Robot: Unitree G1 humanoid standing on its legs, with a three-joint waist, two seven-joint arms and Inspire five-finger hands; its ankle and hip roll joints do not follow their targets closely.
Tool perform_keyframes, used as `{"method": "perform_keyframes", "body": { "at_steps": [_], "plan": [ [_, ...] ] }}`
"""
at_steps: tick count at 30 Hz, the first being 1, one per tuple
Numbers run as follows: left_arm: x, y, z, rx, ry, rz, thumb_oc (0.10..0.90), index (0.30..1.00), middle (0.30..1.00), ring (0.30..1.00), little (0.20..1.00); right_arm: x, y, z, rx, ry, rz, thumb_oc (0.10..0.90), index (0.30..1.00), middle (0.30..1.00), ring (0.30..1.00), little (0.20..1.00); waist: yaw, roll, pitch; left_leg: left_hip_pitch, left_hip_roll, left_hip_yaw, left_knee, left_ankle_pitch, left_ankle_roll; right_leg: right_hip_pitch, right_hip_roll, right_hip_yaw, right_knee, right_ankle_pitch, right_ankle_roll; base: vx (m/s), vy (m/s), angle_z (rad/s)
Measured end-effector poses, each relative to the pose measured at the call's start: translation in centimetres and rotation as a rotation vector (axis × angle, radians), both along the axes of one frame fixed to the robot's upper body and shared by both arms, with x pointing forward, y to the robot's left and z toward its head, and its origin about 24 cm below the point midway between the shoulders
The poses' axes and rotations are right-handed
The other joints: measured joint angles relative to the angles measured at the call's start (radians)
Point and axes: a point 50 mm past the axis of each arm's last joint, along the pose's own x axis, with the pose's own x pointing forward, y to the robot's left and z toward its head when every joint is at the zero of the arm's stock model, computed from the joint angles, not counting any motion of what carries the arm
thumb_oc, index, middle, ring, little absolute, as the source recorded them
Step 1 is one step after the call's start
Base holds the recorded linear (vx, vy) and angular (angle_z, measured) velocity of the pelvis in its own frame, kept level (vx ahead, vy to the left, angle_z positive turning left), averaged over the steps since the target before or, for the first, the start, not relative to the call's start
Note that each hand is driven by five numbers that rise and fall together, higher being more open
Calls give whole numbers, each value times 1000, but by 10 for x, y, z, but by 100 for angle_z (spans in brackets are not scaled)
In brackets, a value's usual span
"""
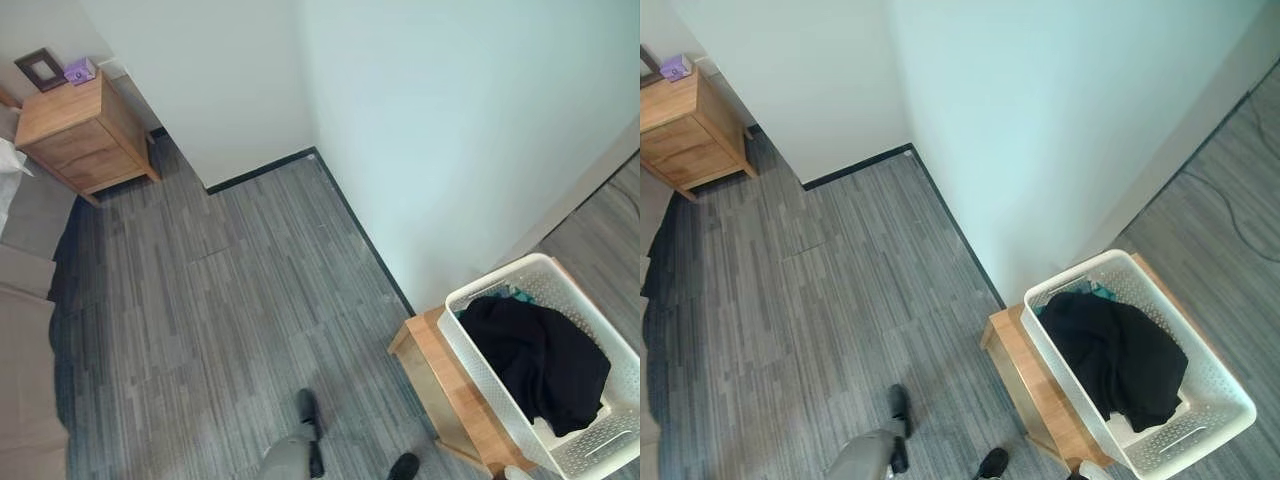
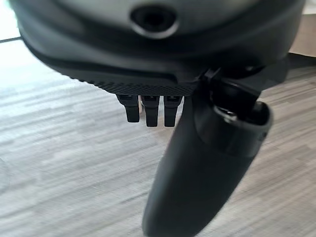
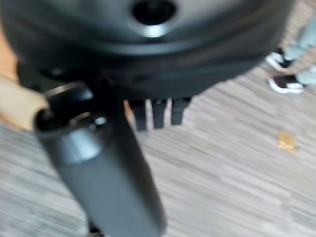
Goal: Pick up bed clothes into laundry basket.
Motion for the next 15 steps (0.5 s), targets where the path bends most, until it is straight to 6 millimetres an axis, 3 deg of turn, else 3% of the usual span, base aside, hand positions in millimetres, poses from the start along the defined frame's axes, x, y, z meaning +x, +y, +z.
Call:
{"method": "perform_keyframes", "body": {
  "at_steps": [1, 2, 3, 4, 5, 6, 7, 8, 9, 11, 12, 13, 14, 15],
  "plan": [
    [0, -6, -2, -16, 10, -30, 800, 900, 900, 900, 900, -8, -4, -1, -8, 18, -66, 800, 900, 900, 900, 900, -44, 25, -21, 29, 34, 51, 14, 14, 37, 41, -5, -13, 4, 4, 17, 112, 136, 80],
    [-4, -9, -2, -27, 12, -48, 800, 900, 900, 900, 900, -17, -13, 1, -34, 43, -86, 800, 900, 900, 900, 900, -51, 66, -48, 49, 51, 39, -15, 102, 96, 42, 7, -11, 17, 1, 21, 149, 197, 66],
    [0, -9, -2, -24, 0, -65, 800, 900, 900, 900, 900, -23, -18, 2, -43, 52, -109, 800, 900, 900, 900, 900, -62, 80, -61, 58, 41, 33, -46, 63, 30, 45, 1, -12, 26, -5, 30, 127, 190, 79],
    [25, -2, 4, 2, -55, -106, 800, 900, 900, 900, 900, -21, -8, -2, -7, 38, -121, 800, 900, 900, 900, 900, -85, 50, -62, 66, -39, -1, -103, 90, 67, 54, -58, -34, 52, 8, 16, 116, 202, 88],
    [30, -1, 6, 7, -69, -119, 800, 900, 900, 900, 900, -18, -5, -2, 1, 30, -117, 800, 900, 900, 900, 900, -88, 48, -63, 67, -45, -12, -113, 91, 71, 53, -70, -41, 69, 7, 17, 104, 197, 115],
    [53, -3, 12, 18, -130, -162, 800, 900, 900, 900, 900, -1, 14, -5, 67, -30, -94, 800, 900, 900, 900, 900, -85, 49, -65, 74, -67, -54, -139, 86, 97, 35, -93, -28, 115, -24, 44, 85, 179, 88],
    [68, 1, 18, 38, -162, -193, 800, 900, 900, 900, 900, 6, 26, -7, 57, -24, -10, 800, 900, 900, 900, 900, -83, 30, -73, 72, -94, -85, -139, 83, 103, 62, -76, -1, 46, -14, 41, 68, 182, 110],
    [77, 2, 22, 50, -195, -220, 800, 900, 900, 900, 900, 10, 29, -7, 72, -42, -12, 800, 900, 900, 900, 900, -69, 3, -82, 72, -123, -106, -140, 73, 115, 67, -91, -29, 61, 0, 30, 93, 217, 80],
    [80, 2, 24, 52, -216, -231, 800, 900, 900, 900, 900, 16, 33, -6, 92, -70, -22, 800, 900, 900, 900, 900, -61, -3, -87, 75, -133, -107, -140, 73, 112, 68, -108, -35, 85, 11, 49, 93, 170, 55],
    [87, -1, 27, 53, -239, -254, 800, 900, 900, 900, 900, 44, 42, 1, 130, -151, 13, 800, 900, 900, 900, 900, -63, 4, -89, 89, -144, -143, -144, 55, 128, 59, -148, -29, 231, 9, 54, 90, 86, 62],
    [87, -4, 27, 51, -238, -282, 800, 900, 900, 900, 900, 49, 44, 2, 145, -171, 23, 800, 900, 900, 900, 900, -66, 11, -95, 110, -145, -183, -141, 53, 137, 28, -191, 9, 360, -17, 75, 54, 40, 80],
    [93, -7, 30, 50, -261, -298, 800, 900, 900, 900, 900, 56, 52, 4, 173, -198, 33, 800, 900, 900, 900, 900, -69, 5, -96, 113, -148, -229, -140, 39, 149, -6, -179, 119, 406, -54, 92, 105, 6, 103],
    [98, -2, 34, 69, -284, -313, 800, 900, 900, 900, 900, 63, 63, 5, 205, -227, 51, 800, 900, 900, 900, 900, -85, 8, -96, 96, -149, -263, -140, 46, 156, -48, -130, 279, 411, -94, 89, 65, -54, 99],
    [102, -3, 38, 66, -320, -318, 800, 900, 900, 900, 900, 81, 75, 12, 242, -284, 92, 800, 900, 900, 900, 900, -81, -3, -94, 87, -151, -310, -140, 50, 153, -77, -76, 385, 392, -123, 89, 127, -109, 123]
  ]
}}
